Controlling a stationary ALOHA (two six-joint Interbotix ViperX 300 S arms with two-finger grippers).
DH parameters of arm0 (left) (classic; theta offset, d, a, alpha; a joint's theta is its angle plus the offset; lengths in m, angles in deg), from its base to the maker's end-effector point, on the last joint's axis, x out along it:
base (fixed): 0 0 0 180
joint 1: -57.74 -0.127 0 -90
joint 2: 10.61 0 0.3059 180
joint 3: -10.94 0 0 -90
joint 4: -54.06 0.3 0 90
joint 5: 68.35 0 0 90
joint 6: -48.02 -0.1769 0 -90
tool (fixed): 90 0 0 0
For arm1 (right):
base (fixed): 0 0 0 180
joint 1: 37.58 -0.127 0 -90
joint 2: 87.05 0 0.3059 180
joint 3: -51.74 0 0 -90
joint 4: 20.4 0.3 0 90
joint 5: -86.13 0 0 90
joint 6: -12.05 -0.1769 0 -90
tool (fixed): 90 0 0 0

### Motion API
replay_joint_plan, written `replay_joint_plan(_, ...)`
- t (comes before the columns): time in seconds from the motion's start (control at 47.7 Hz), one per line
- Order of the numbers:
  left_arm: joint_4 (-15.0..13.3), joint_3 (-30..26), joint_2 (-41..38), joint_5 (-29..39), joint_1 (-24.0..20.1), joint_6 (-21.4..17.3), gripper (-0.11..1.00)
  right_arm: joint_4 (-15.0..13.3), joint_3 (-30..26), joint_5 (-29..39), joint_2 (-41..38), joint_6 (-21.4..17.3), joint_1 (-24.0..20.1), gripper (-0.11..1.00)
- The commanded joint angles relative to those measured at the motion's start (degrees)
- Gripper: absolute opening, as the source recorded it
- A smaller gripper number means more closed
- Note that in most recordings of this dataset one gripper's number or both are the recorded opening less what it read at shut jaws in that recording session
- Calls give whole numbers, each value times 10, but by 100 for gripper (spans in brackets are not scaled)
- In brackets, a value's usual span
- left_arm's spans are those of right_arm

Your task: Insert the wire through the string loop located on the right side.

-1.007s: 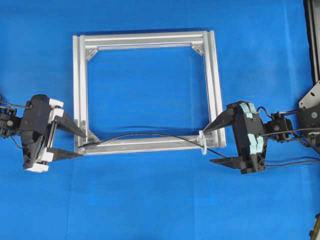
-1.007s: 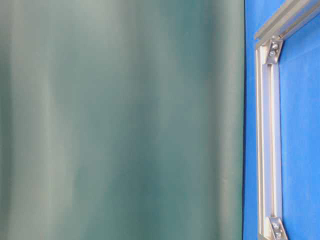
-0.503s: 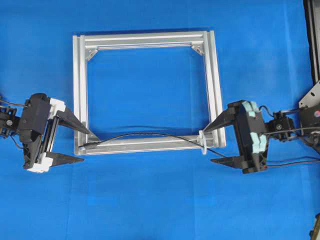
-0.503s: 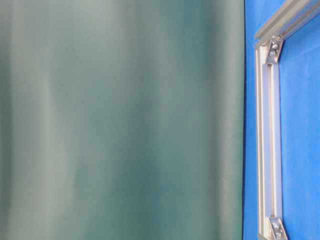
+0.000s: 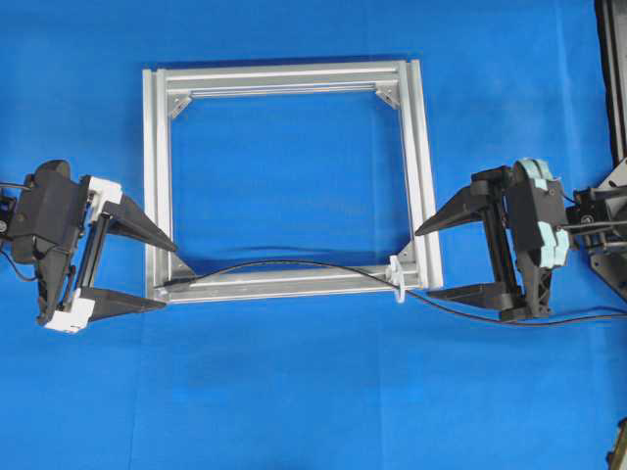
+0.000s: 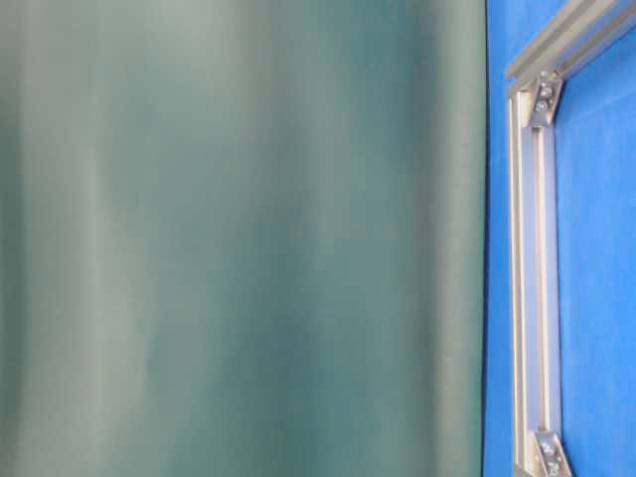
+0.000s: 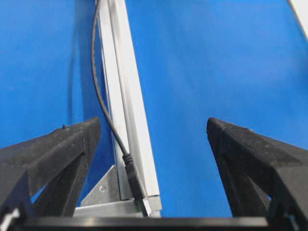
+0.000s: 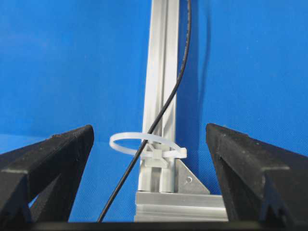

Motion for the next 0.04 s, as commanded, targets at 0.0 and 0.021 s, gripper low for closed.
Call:
replay_joint_plan(0.0,2,-10,5,-2,-3,-2,88,-1,-8,-2,3,1,1,87)
replay_joint_plan(0.021,2,-9,4,-2,-3,-2,88,-2,-8,-2,2,1,1,87)
